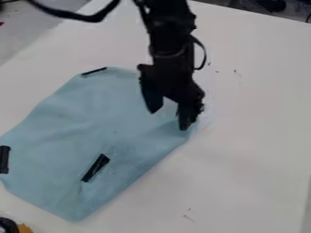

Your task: Fold the cloth from top right to bottom left

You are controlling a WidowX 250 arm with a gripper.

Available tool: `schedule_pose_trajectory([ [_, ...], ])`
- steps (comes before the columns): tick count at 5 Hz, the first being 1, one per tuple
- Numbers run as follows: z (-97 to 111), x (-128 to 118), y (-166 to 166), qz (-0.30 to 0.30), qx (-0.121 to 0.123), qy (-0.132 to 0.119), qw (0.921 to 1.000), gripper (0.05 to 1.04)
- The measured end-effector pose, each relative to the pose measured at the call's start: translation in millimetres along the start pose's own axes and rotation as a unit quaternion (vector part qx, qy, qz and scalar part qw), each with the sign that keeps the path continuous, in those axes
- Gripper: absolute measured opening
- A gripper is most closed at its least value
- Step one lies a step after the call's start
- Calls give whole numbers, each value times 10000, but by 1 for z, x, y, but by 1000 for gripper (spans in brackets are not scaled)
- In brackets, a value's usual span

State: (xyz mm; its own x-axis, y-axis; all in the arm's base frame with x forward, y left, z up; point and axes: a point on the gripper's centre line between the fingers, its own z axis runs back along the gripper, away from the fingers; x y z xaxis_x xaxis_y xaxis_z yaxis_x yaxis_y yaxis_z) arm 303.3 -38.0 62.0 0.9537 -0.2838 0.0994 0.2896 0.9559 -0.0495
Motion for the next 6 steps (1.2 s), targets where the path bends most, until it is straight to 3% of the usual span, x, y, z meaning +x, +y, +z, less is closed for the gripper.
schedule_pose_trajectory([
  [1, -23, 46, 4, -161, -193, -104, 9996, 999],
  [2, -36, 72, 24, 116, -120, -403, 9990, 999],
  [3, -45, 67, 42, 446, -13, -634, 9970, 999],
  [4, -35, 63, 47, 582, 203, -853, 9944, 999],
  [5, -33, 65, 48, 629, 100, -974, 9932, 999],
  [6, -53, 60, 46, 651, -57, -762, 9949, 999],
])
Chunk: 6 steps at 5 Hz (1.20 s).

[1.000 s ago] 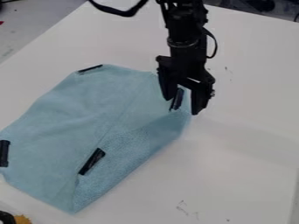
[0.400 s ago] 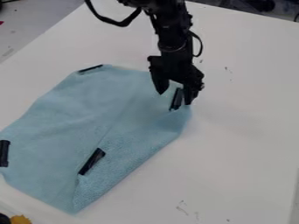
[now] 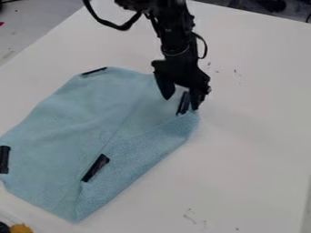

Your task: Fold the cloth from top right to bottom left

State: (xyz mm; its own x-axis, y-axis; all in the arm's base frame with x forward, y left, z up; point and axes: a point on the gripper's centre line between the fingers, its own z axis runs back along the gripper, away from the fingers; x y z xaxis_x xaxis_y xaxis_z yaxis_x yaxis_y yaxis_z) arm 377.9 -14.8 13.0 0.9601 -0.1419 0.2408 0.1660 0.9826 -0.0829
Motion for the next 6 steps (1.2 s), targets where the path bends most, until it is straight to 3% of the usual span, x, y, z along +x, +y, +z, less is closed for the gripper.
schedule_pose_trajectory([
  [1, 1, 3, -1, -27, -41, -12, 10000, 976],
  [2, -2, 2, -2, -22, -68, 11, 10000, 866],
  [4, -3, -2, -2, 19, 42, 36, 10000, 287],
  [5, 3, -8, -9, -49, 146, 8, 9999, 129],
  [6, 28, -11, -10, -13, 325, -225, 9992, 74],
])
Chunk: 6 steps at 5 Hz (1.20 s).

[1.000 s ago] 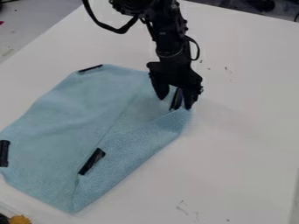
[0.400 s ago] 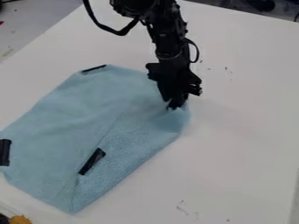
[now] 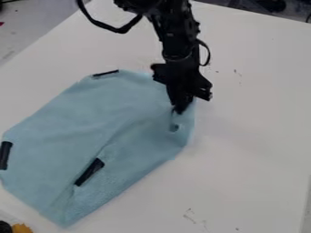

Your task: Fold the cloth from top right to bottom left

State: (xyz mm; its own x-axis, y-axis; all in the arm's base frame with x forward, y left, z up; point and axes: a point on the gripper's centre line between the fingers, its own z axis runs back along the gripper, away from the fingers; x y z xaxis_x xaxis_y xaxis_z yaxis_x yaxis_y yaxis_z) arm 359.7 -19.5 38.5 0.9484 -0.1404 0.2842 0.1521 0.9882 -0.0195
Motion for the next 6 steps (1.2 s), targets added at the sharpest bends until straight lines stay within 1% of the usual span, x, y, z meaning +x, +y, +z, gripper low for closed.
schedule_pose_trajectory([
  [1, 38, -13, 8, 145, 410, -354, 9984, 71],
  [2, 81, -41, 32, 530, 766, -752, 9928, 71],
  [3, 88, -89, 77, 1134, 823, -824, 9867, 71],
  [4, 71, -136, 118, 1572, 633, -867, 9817, 71],
  [5, 39, -168, 147, 1925, 109, -774, 9782, 71],
  [6, 22, -178, 164, 2177, -117, -870, 9721, 71],
])
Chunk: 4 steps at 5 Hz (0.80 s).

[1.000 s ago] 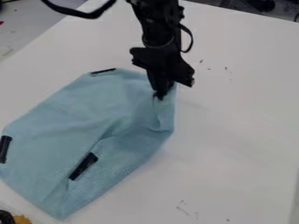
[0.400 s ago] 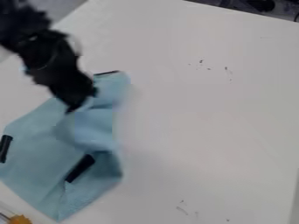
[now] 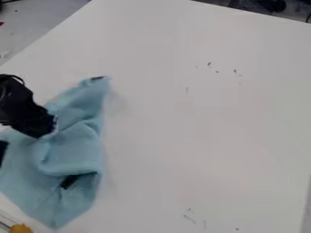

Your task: Fold the cloth from top right to bottom left

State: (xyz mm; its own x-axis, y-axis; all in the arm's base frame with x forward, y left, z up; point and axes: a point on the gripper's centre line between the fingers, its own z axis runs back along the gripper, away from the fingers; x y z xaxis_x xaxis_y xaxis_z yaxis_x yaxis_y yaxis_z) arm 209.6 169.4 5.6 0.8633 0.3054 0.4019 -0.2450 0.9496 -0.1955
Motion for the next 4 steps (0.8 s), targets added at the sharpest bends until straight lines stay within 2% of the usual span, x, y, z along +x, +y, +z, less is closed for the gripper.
schedule_pose_trajectory([
  [1, -1, 0, 2, -3, -22, -21, 10000, 93],
  [2, 3, -9, -4, -117, 216, 113, 9996, 261],
  [3, 15, -2, -23, -303, 517, 174, 9981, 534],
  [4, 26, 9, -46, -658, 636, 328, 9953, 837],
])
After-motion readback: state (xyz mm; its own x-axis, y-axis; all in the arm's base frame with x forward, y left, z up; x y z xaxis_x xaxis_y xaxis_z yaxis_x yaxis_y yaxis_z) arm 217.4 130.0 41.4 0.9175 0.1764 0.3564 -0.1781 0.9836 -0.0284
